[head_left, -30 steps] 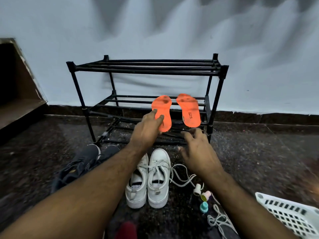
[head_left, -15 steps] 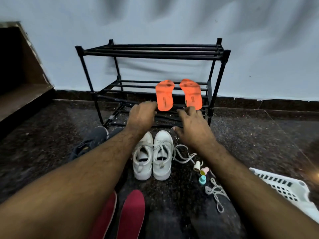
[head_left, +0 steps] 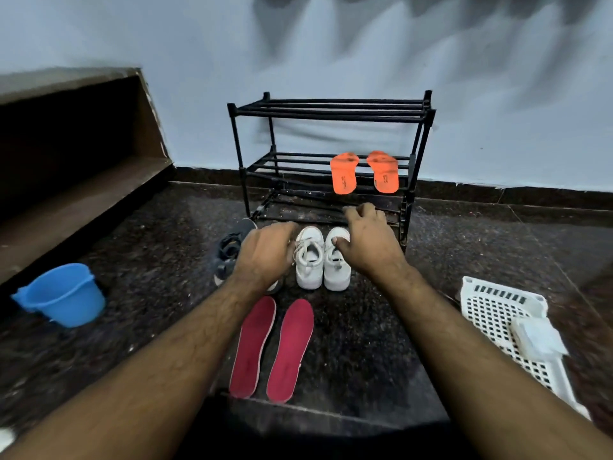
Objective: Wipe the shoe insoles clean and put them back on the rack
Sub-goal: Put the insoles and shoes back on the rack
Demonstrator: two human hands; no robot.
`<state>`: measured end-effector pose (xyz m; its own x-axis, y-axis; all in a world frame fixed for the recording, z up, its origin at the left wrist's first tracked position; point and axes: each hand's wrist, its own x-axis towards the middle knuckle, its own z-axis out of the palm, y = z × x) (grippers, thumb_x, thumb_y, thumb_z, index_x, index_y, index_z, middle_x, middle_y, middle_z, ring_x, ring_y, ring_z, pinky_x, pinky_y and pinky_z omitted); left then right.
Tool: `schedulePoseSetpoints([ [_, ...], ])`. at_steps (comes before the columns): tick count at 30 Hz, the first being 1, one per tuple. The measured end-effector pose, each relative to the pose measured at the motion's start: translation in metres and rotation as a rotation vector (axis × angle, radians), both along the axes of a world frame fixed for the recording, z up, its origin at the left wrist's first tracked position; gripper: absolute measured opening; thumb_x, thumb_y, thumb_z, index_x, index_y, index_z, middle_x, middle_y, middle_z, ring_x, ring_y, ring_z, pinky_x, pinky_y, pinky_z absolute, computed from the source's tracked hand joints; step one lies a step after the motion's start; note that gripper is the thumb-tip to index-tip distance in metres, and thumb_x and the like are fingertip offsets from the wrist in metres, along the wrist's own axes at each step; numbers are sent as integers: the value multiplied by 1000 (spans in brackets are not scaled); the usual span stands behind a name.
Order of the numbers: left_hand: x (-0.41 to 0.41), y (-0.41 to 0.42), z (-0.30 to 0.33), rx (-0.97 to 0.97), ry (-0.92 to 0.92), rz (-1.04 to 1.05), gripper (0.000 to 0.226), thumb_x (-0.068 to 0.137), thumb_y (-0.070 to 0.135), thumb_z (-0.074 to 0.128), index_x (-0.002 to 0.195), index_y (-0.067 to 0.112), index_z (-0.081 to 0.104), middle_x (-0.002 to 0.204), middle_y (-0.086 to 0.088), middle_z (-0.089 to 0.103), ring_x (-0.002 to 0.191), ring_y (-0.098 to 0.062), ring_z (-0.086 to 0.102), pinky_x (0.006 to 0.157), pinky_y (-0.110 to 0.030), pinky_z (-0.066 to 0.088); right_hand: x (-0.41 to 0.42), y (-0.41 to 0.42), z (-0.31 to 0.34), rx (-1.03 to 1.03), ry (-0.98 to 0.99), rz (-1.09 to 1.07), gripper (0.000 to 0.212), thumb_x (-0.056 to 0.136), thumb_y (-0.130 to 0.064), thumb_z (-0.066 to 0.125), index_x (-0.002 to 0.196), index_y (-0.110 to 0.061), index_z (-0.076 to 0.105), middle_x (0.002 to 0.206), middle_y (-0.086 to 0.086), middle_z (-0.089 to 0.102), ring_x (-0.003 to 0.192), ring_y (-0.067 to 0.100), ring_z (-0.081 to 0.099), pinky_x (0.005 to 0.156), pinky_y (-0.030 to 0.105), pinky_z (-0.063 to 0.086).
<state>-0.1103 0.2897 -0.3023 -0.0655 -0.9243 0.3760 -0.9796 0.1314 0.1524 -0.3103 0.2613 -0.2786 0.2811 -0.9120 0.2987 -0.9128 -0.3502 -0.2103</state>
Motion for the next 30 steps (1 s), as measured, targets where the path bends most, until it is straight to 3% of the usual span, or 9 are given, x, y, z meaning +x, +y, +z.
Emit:
schedulePoseSetpoints([
  [4, 16, 55, -25, 99, 9, 68, 26, 91, 27, 57, 116, 20, 58, 111, -6, 70, 104, -34, 65, 82, -45, 52, 26, 45, -13, 29, -12, 21, 53, 90, -40, 63, 133, -12, 48, 127, 16, 46, 117, 37, 45, 91, 45, 45],
  [10, 40, 117, -68, 365, -147, 73, 45, 92, 30, 57, 136, 22, 48, 131, -7, 62, 120, -31, 59, 91, -42, 49, 59, 97, -60, 150, -8, 80, 56, 87, -40, 65, 133, -12, 48, 129, 17, 45, 123, 36, 43, 97, 46, 45],
  [13, 53, 131, -85, 463, -121, 105, 53, 92, 31, 59, 141, 21, 43, 135, -7, 58, 123, -30, 58, 97, -45, 48, 70, 113, -78, 220, 23, 75, 55, 89, -40, 64, 133, -12, 47, 130, 16, 44, 123, 36, 43, 97, 46, 44],
  [18, 47, 139, -104, 537, -340, 42, 49, 96, 23, 54, 142, 20, 40, 137, -8, 53, 123, -30, 56, 98, -45, 43, 84, 128, -110, 348, 89, 55, 57, 90, -40, 64, 135, -13, 44, 134, 15, 41, 125, 36, 42, 96, 49, 45],
  [22, 50, 129, -118, 596, -372, 84, 58, 96, 22, 53, 150, 22, 31, 146, -10, 45, 129, -31, 51, 105, -49, 37, 92, 129, -134, 414, 118, 39, 59, 90, -39, 64, 139, -14, 42, 135, 15, 40, 126, 36, 42, 97, 48, 45],
  [26, 52, 119, -132, 828, -325, 160, 85, 92, 28, 62, 158, 39, 9, 156, -15, 29, 139, -36, 39, 109, -50, 35, 102, 128, -158, 510, 104, 8, 59, 92, -40, 62, 144, -21, 40, 138, 14, 37, 126, 37, 42, 99, 50, 43],
  [30, 48, 106, -150, 1141, -225, 210, 114, 82, 44, 77, 154, 50, -11, 161, -17, 26, 143, -38, 36, 110, -51, 40, 114, 134, -189, 623, 99, -36, 65, 89, -53, 62, 146, -36, 36, 141, 12, 30, 125, 41, 44, 101, 56, 39],
])
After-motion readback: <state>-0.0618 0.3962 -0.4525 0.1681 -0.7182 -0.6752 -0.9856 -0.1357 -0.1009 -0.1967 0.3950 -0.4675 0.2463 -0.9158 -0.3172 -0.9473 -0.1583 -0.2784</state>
